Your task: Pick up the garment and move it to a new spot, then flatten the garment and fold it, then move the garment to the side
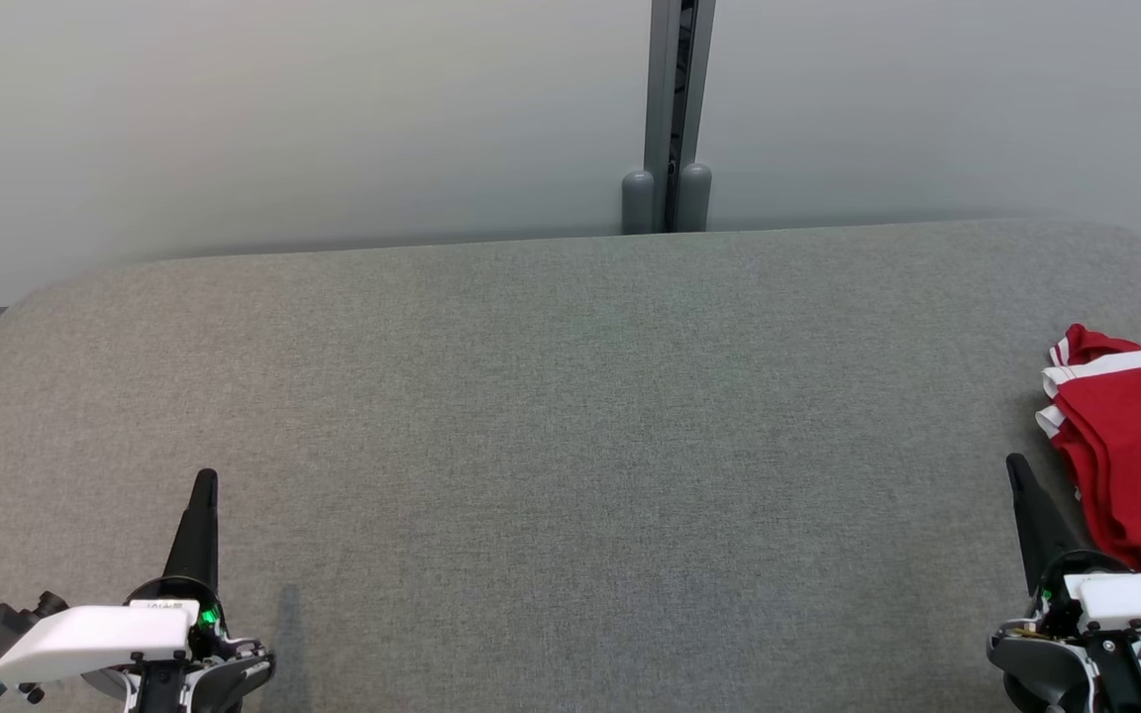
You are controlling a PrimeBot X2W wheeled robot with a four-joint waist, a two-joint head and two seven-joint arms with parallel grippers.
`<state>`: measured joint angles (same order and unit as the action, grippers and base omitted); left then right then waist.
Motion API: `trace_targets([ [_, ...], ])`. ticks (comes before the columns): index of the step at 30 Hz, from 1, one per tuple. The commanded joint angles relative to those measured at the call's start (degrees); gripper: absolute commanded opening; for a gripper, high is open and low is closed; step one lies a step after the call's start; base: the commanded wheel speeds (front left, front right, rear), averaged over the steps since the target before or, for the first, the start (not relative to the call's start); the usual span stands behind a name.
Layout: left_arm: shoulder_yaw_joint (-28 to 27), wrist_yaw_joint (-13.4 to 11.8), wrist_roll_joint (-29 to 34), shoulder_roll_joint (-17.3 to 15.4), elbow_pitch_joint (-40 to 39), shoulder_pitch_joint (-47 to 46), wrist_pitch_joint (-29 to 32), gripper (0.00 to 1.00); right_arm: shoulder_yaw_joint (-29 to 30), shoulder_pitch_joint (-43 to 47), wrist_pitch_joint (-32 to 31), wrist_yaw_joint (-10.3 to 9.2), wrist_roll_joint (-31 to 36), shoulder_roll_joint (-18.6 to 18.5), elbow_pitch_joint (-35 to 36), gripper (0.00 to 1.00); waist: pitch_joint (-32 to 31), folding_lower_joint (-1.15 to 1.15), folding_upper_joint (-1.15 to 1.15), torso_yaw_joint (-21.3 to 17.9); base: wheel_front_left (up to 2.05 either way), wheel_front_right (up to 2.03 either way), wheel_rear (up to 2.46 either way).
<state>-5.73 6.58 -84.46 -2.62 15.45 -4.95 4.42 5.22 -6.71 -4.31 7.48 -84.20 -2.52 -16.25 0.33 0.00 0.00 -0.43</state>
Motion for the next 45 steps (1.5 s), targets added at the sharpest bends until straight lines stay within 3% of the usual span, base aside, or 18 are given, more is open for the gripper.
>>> trace_targets([
  [1,-0.4,0.4,-0.8,-0.3,-0.5,-1.2,0.3,0.0,0.4,0.3,-0.5,0.02,-1.1,-0.5,0.6,0.0,0.0,0.0,0.0,0.0,0.0,0.0,0.0],
  [19,-1.0,1.1,-8.1,-0.4,-1.6,-1.8,2.3,0.0,1.4,0.8,-2.4,0.02,-8.5,-0.6,2.5,0.0,-0.1,0.0,0.0,0.4,0.0,0.0,0.0],
  [45,-0.9,1.1,-8.0,-0.4,-1.5,-1.7,2.3,0.0,1.4,0.8,-2.4,0.02,-8.3,-0.6,2.5,0.0,-0.1,0.0,0.0,0.4,0.0,0.0,0.0],
])
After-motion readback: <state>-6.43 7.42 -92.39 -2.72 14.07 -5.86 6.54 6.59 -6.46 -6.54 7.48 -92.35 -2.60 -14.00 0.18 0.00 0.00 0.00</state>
